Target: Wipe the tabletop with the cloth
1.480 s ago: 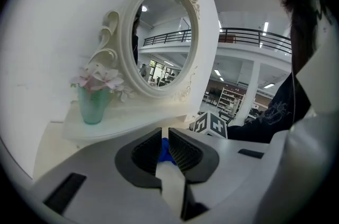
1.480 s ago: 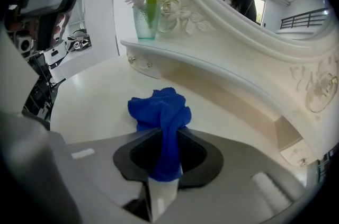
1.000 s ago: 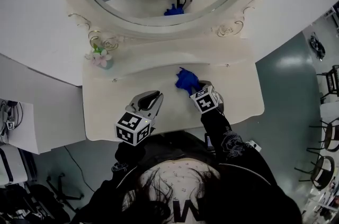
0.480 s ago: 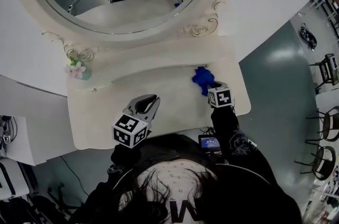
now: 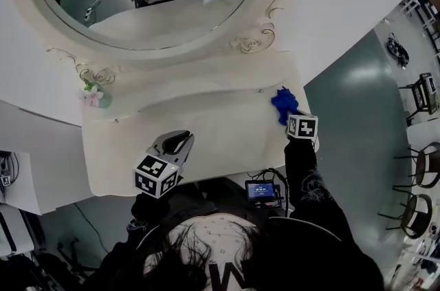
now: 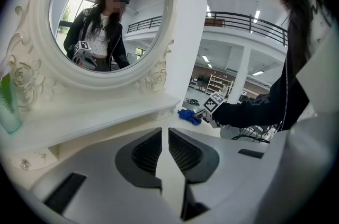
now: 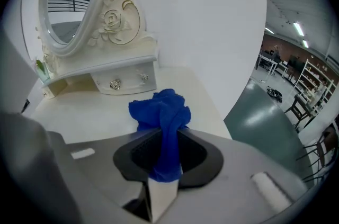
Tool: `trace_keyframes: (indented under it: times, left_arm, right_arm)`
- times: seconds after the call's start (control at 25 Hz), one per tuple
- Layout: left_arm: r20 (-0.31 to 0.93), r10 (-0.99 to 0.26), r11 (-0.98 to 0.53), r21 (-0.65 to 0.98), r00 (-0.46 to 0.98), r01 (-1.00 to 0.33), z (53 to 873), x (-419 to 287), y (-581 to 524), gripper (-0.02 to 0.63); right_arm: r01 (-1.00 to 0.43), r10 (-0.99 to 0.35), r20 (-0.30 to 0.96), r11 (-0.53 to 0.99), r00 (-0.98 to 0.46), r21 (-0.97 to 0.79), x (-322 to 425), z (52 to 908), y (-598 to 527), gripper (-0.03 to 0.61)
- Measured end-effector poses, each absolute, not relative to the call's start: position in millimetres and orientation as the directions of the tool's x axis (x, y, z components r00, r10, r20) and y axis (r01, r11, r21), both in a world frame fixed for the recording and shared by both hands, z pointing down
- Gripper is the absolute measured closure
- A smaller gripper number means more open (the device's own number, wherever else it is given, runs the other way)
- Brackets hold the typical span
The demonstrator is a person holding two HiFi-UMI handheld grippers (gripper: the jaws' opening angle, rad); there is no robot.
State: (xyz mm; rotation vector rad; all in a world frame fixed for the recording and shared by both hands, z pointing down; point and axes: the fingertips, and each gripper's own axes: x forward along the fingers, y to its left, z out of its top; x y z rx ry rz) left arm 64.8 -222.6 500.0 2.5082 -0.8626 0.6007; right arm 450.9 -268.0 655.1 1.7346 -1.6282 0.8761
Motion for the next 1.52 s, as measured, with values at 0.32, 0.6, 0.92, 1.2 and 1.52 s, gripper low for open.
trace_keyframes:
  times: [0.32,0.6,0.92,1.2,1.52]
  left_arm:
    - [0.537,-0.503,-0.684,0.231,0.677,-0.692,501.0,31.4,-210.6,0.594]
    - [0.529,-0.566,-0.628,0.221,0.632,-0.747,496.2,-33.0,-192.9,0.594]
    - [0.51,-0.647,-0.537,0.224,0.567,-0.813,489.1,-146.4,-160.9,0.594]
    - [0.495,-0.709,-0.453,0.228,0.503,-0.862,489.8,-247.3,-133.7,0.594]
    - [0.499,-0.752,-0.373,0.217,0.431,-0.902,492.5,-341.9,-104.6,0.594]
  right_arm:
    - [-0.997,-0.653,0.757,-0.069,0.032,-0.017,418.3,619.3,-266.8,0.494]
    - [-0.989,-0.681,0.718,0.091,-0.145,-0.114,301.2,584.4,-251.2,0.494]
    - [-0.924,-0.637,0.69,0.36,-0.343,-0.127,96.1,558.8,-229.1,0.494]
    - [-0.748,-0.5,0.671,0.652,-0.547,-0.124,-120.1,564.7,-209.8,0.494]
    - [-0.54,-0.335,0.673,0.834,-0.659,-0.114,-296.6,583.3,-164.6,0.494]
